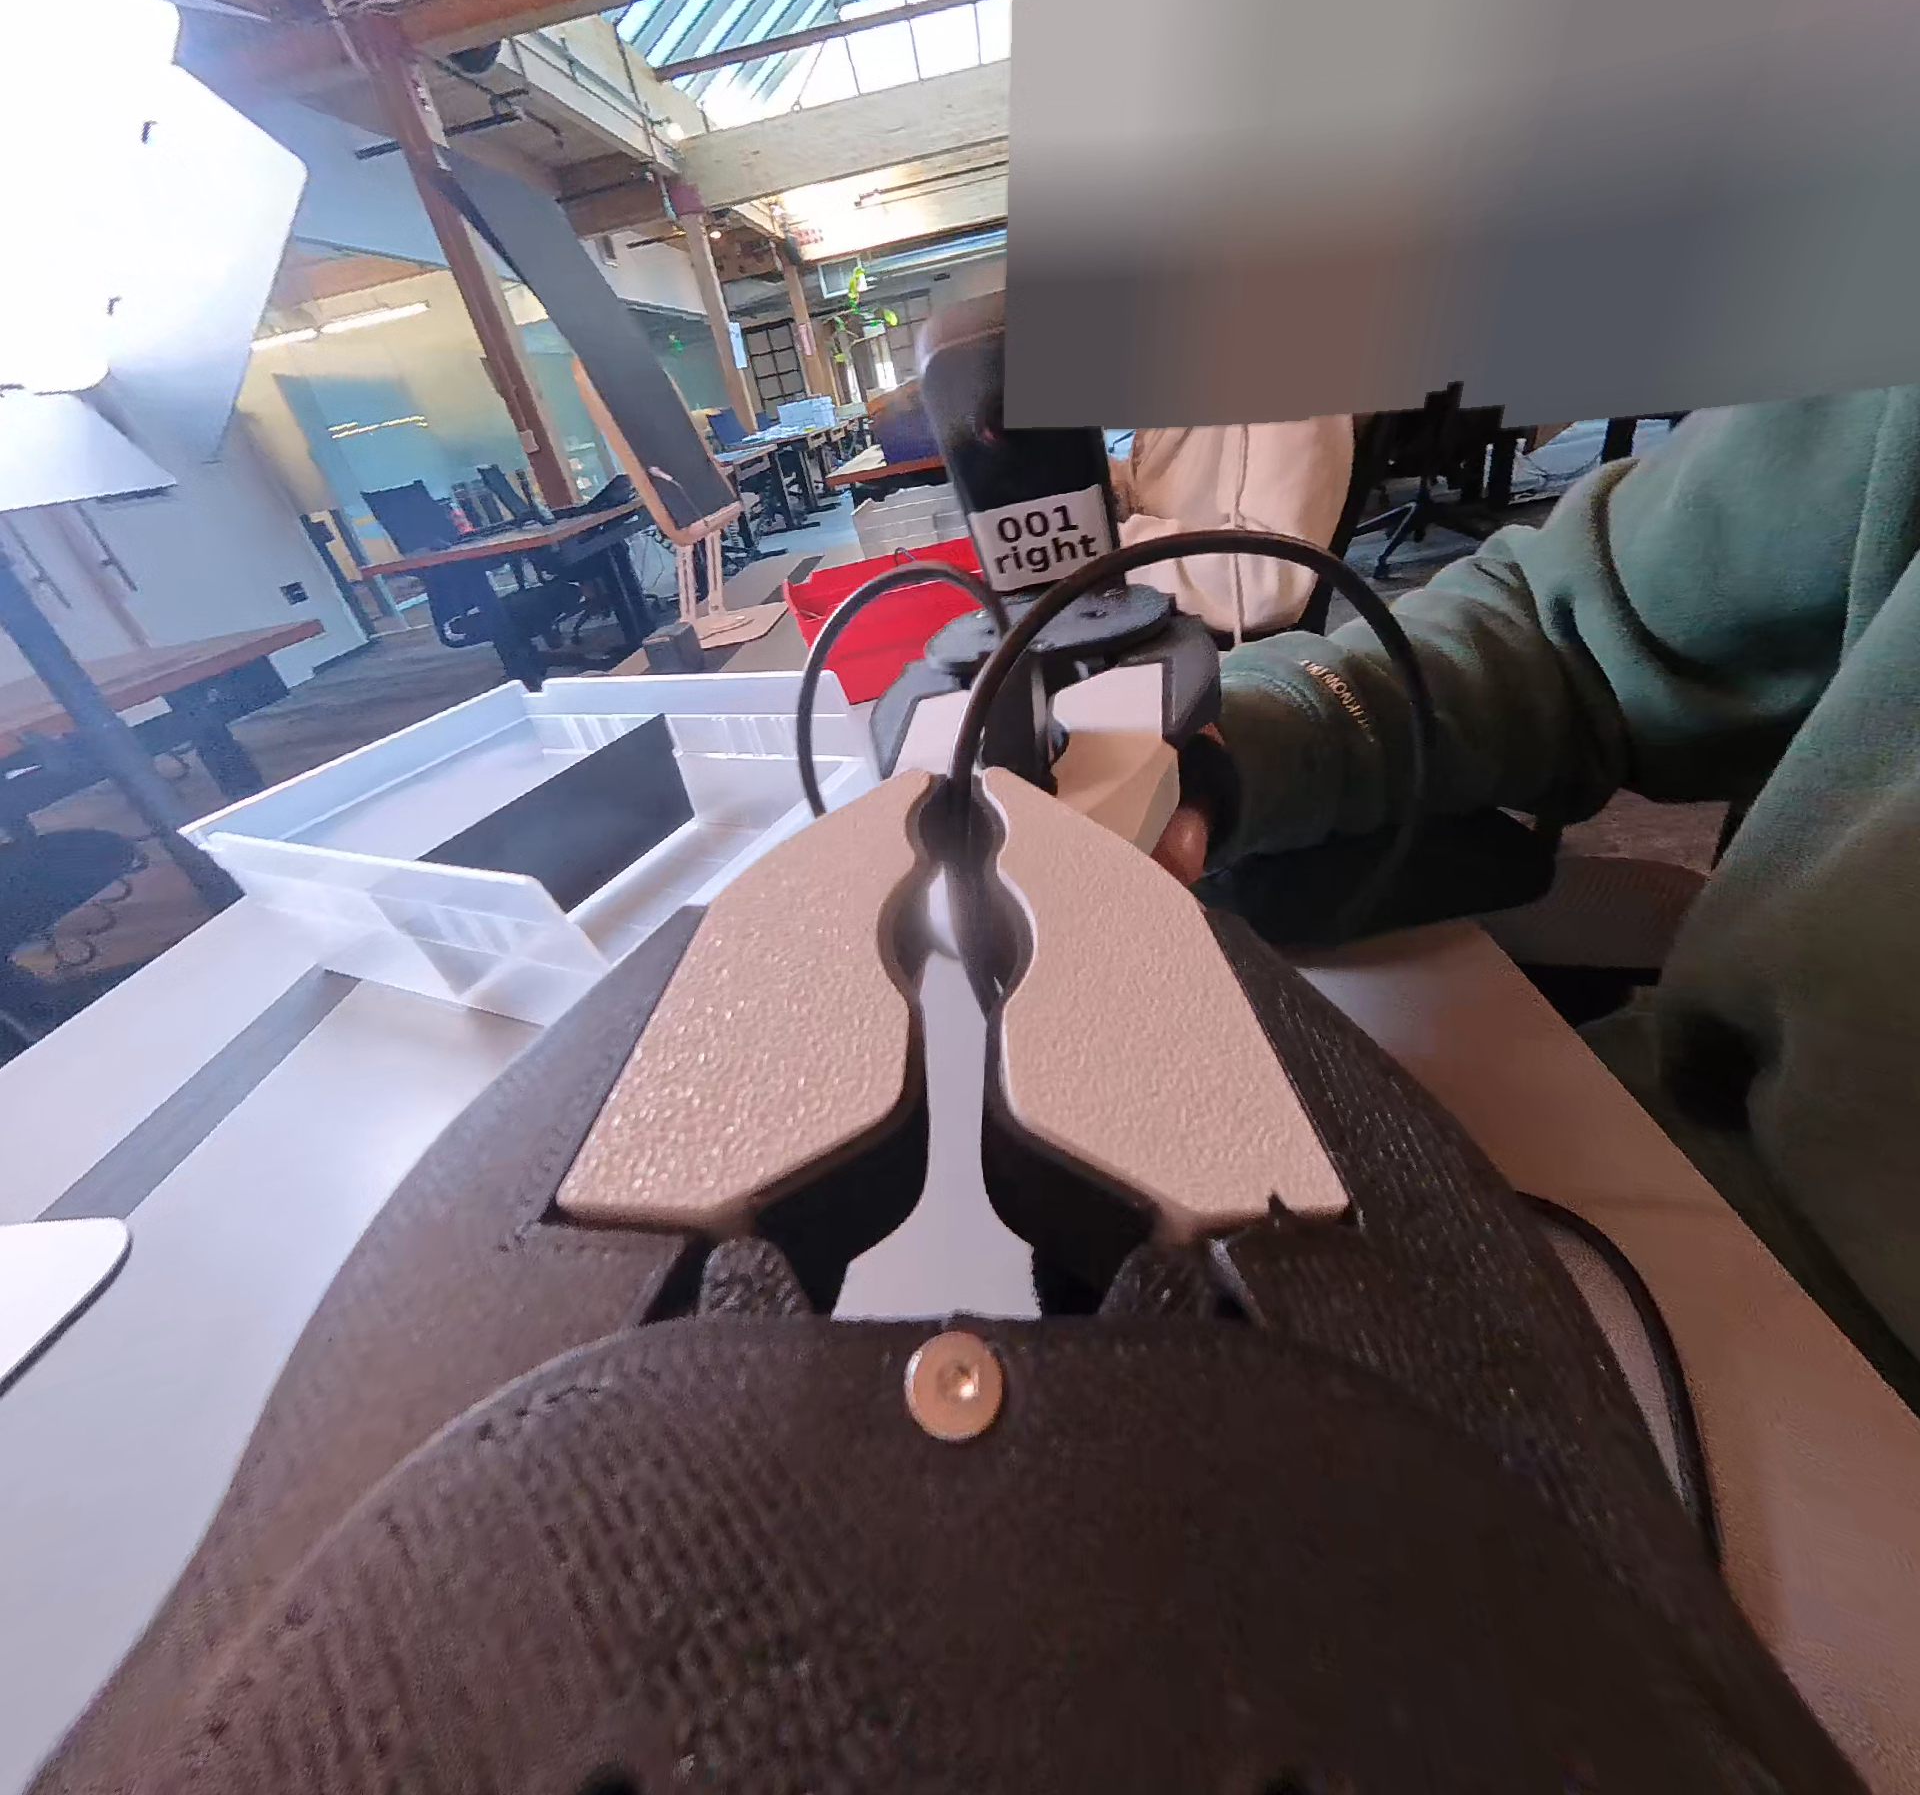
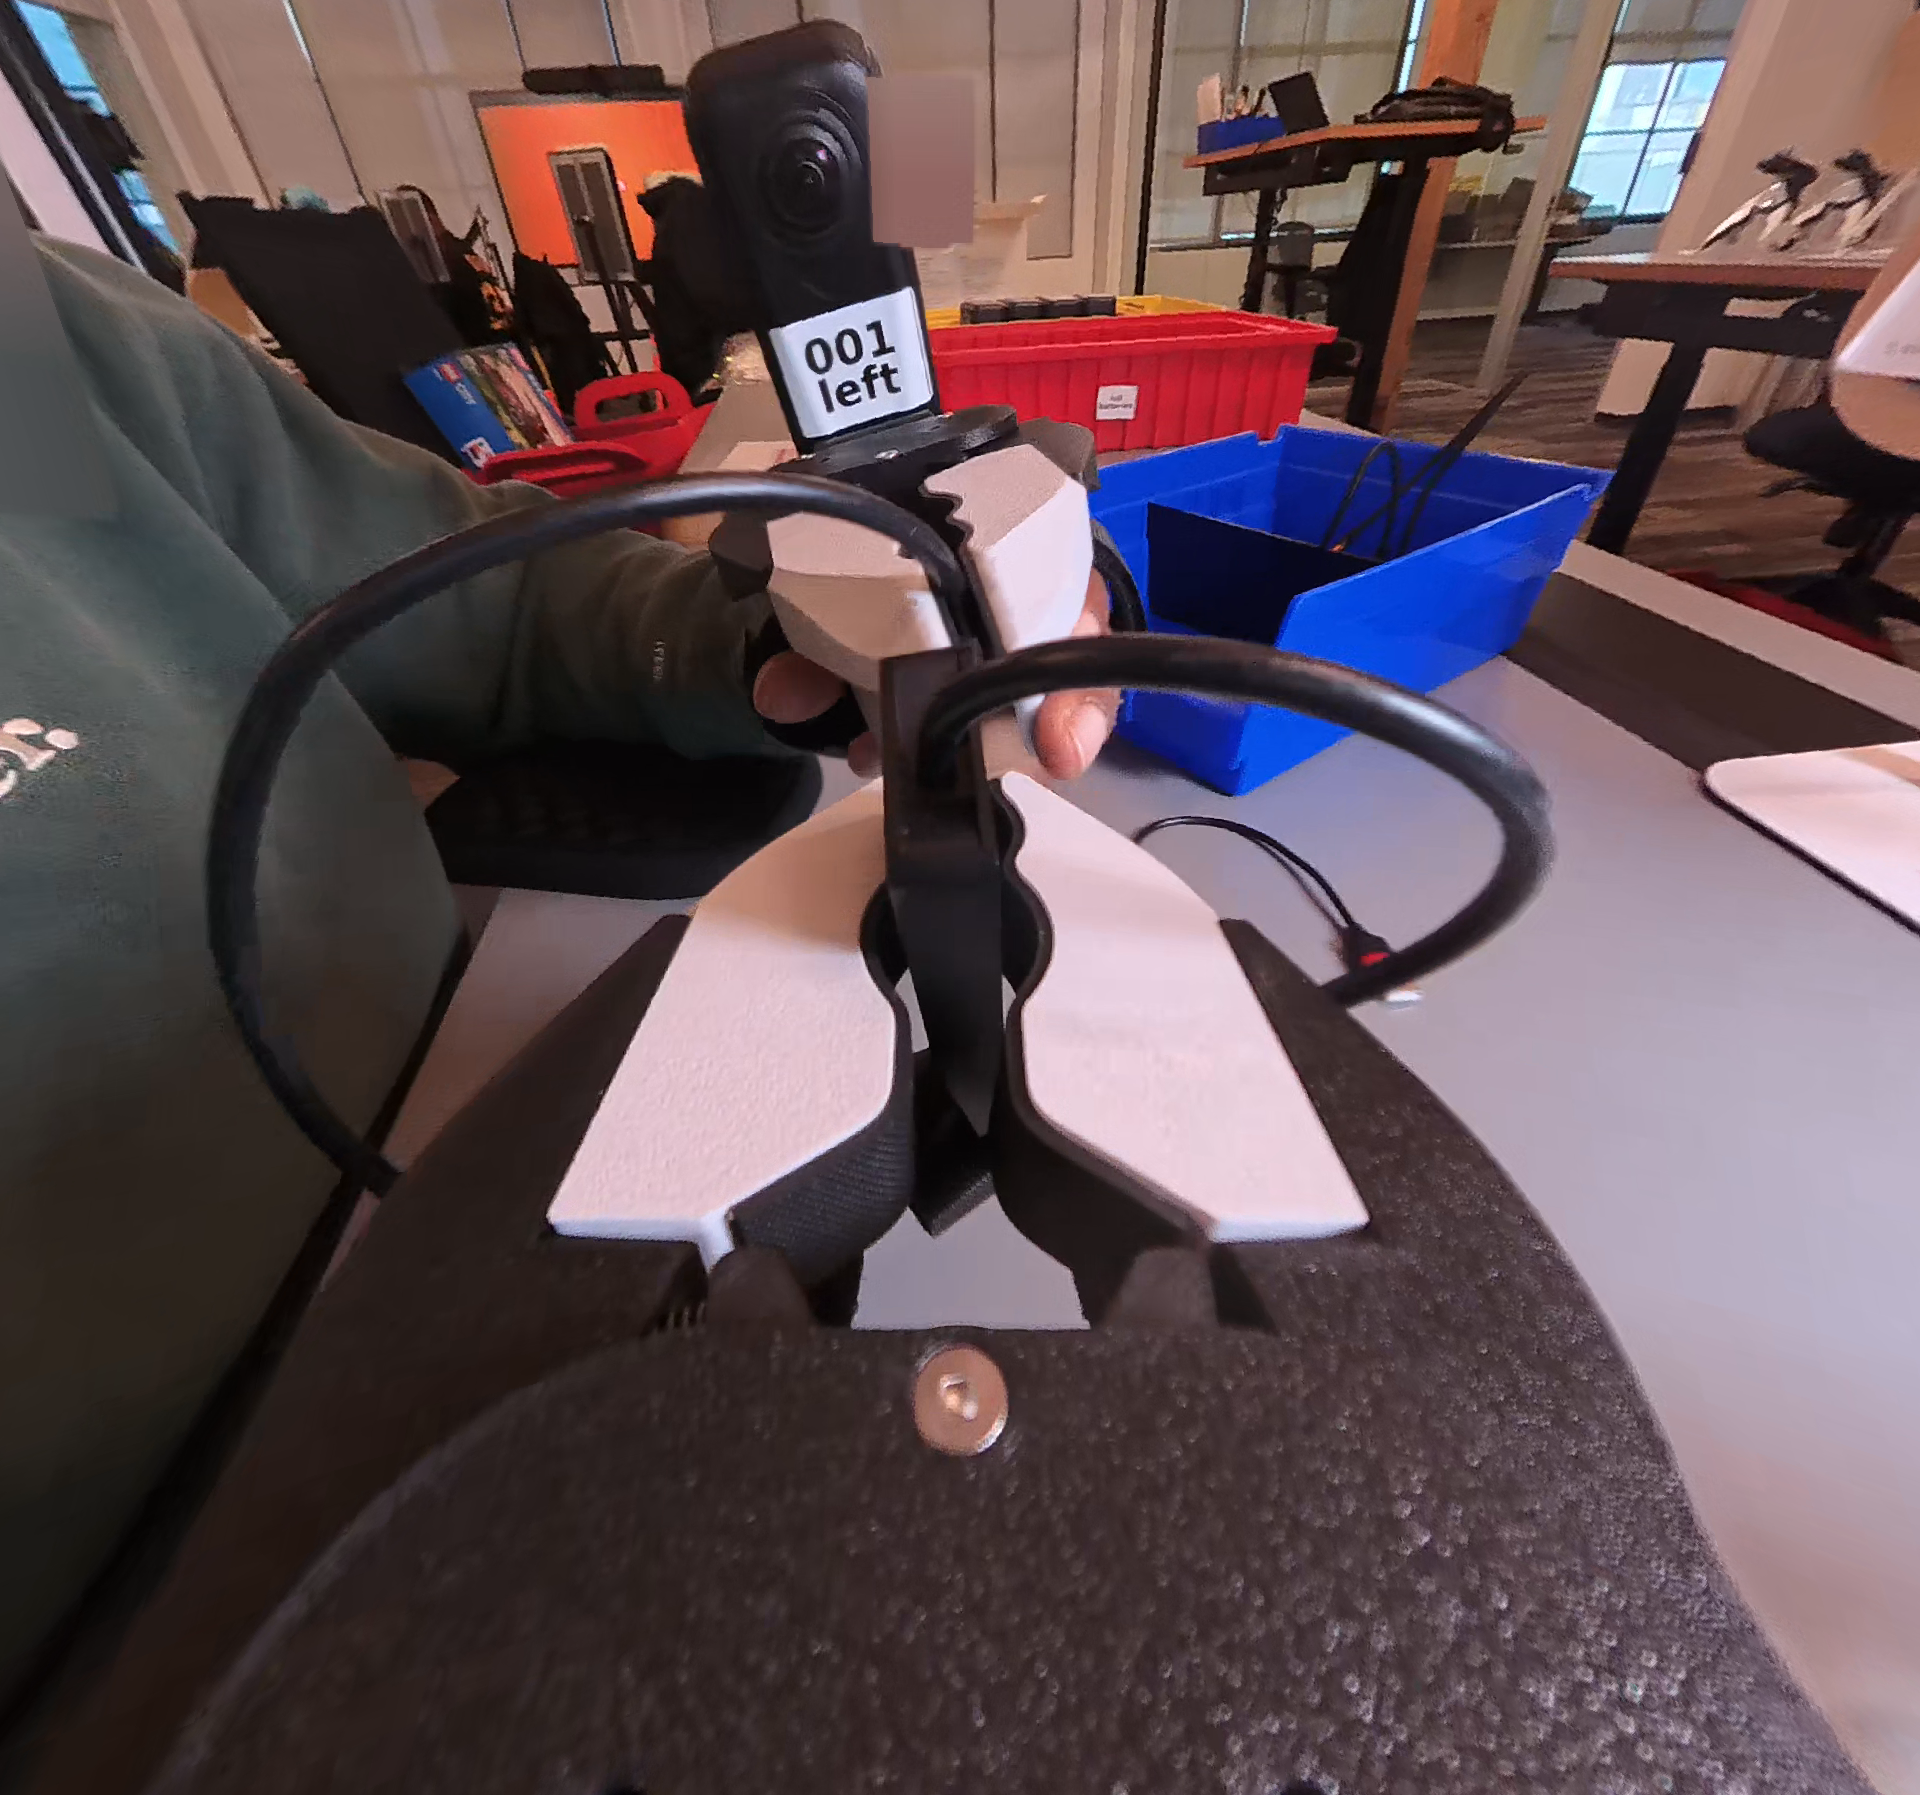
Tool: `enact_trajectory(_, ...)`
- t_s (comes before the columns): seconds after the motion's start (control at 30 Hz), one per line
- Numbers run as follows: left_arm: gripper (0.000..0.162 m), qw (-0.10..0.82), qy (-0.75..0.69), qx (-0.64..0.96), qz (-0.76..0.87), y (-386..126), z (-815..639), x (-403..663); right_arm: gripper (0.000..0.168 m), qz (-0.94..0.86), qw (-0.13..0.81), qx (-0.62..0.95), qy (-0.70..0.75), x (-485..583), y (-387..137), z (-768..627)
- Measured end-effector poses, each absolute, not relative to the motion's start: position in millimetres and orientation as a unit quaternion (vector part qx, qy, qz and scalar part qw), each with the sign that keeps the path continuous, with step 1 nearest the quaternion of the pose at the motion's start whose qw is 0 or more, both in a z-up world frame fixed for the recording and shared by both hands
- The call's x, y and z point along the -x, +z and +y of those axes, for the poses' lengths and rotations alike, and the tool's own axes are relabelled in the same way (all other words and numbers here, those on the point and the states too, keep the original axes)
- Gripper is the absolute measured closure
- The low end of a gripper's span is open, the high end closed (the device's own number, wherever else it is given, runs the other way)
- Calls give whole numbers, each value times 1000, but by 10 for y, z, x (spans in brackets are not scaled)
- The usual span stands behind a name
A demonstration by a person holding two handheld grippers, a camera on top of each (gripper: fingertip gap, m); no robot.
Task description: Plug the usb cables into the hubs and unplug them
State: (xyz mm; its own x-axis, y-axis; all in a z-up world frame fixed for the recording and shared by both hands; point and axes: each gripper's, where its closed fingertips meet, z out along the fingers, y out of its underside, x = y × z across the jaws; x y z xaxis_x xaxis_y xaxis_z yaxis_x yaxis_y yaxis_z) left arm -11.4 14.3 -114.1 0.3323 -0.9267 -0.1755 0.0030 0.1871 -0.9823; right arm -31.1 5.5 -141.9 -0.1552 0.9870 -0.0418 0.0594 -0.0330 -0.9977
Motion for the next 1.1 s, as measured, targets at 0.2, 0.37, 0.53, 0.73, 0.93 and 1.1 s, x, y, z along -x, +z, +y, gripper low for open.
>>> enact_trajectory(0.2,158,593,-360,587,419,-1359,384,249,157,-536,482,484,497,76,-1248,245)
enact_trajectory(0.37,159,544,-356,609,455,-1565,327,152,157,-588,535,459,397,60,-1257,267)
enact_trajectory(0.53,159,484,-373,623,489,-1689,159,52,145,-655,537,408,341,176,-1406,70)
enact_trajectory(0.73,159,402,-392,659,500,-1900,35,-9,159,-676,530,374,348,258,-1441,-129)
enact_trajectory(0.93,158,413,-410,655,482,-1840,83,48,159,-642,535,406,371,151,-1360,19)
enact_trajectory(1.1,151,420,-412,659,467,-1853,156,80,159,-602,555,425,386,-6,-1204,166)
